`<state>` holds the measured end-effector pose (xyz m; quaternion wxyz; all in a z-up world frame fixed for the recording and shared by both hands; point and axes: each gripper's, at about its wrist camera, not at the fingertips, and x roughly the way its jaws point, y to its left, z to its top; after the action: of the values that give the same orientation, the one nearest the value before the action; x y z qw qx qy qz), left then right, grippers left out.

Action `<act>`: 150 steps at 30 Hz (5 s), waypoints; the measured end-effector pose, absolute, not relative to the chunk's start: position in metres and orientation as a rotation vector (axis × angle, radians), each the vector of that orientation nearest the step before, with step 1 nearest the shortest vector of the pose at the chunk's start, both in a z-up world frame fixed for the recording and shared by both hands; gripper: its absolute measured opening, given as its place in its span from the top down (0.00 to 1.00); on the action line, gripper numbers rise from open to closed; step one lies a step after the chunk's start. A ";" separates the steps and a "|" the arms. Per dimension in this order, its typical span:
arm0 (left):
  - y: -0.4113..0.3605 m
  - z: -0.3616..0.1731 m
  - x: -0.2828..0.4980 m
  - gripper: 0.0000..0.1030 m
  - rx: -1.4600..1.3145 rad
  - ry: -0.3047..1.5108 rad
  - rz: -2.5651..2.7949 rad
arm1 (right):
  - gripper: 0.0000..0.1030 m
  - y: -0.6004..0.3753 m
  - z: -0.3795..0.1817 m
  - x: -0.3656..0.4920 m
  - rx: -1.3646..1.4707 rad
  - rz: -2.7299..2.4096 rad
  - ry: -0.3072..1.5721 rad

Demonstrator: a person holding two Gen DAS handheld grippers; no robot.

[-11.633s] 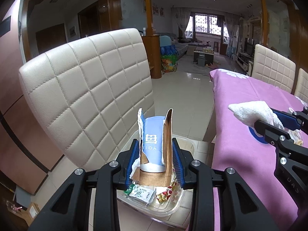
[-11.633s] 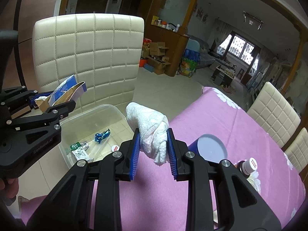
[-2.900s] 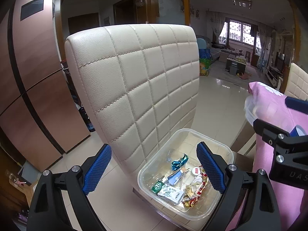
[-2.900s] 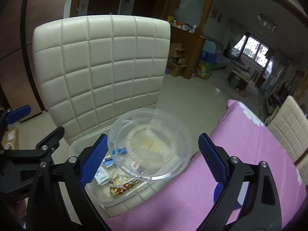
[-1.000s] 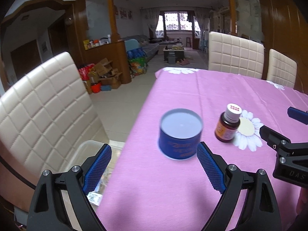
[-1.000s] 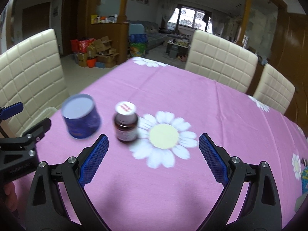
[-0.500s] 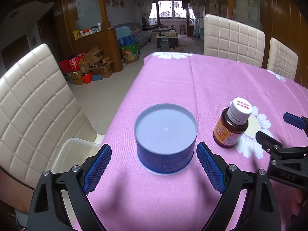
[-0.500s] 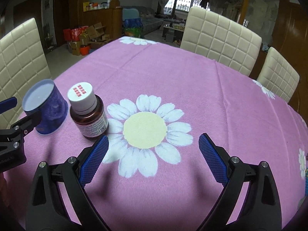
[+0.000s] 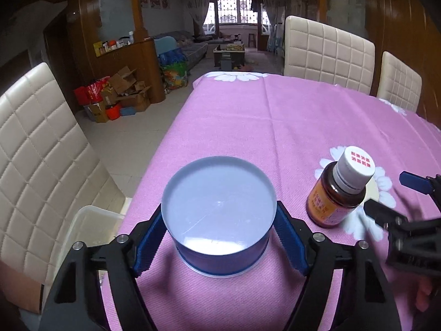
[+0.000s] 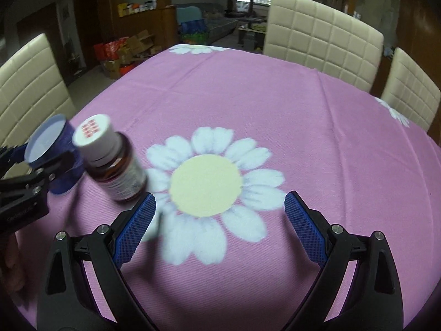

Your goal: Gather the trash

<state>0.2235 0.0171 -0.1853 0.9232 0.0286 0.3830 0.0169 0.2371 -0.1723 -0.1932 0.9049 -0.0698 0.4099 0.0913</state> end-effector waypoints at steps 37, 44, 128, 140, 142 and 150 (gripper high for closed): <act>0.068 -0.147 0.153 0.29 0.073 0.683 0.140 | 0.55 -0.069 -0.163 0.200 -0.290 0.359 0.804; 0.099 -0.138 0.130 0.29 0.050 0.662 0.185 | 0.55 -0.037 -0.146 0.177 -0.337 0.396 0.762; 0.284 -0.159 0.089 0.09 -0.093 0.705 0.525 | 0.28 0.144 -0.145 0.147 -0.497 0.597 0.691; 0.239 -0.144 0.094 0.09 -0.039 0.679 0.449 | 0.22 0.096 -0.141 0.152 -0.431 0.517 0.703; 0.233 -0.142 0.094 0.09 -0.037 0.680 0.437 | 0.21 0.089 -0.138 0.151 -0.427 0.505 0.695; 0.209 -0.136 0.097 0.09 -0.020 0.680 0.398 | 0.14 0.064 -0.126 0.145 -0.402 0.472 0.659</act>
<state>0.0968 0.2085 -0.1355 0.9233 -0.0096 0.3314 0.1937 0.1453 0.0638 -0.1260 0.8994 -0.1942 0.3183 0.2281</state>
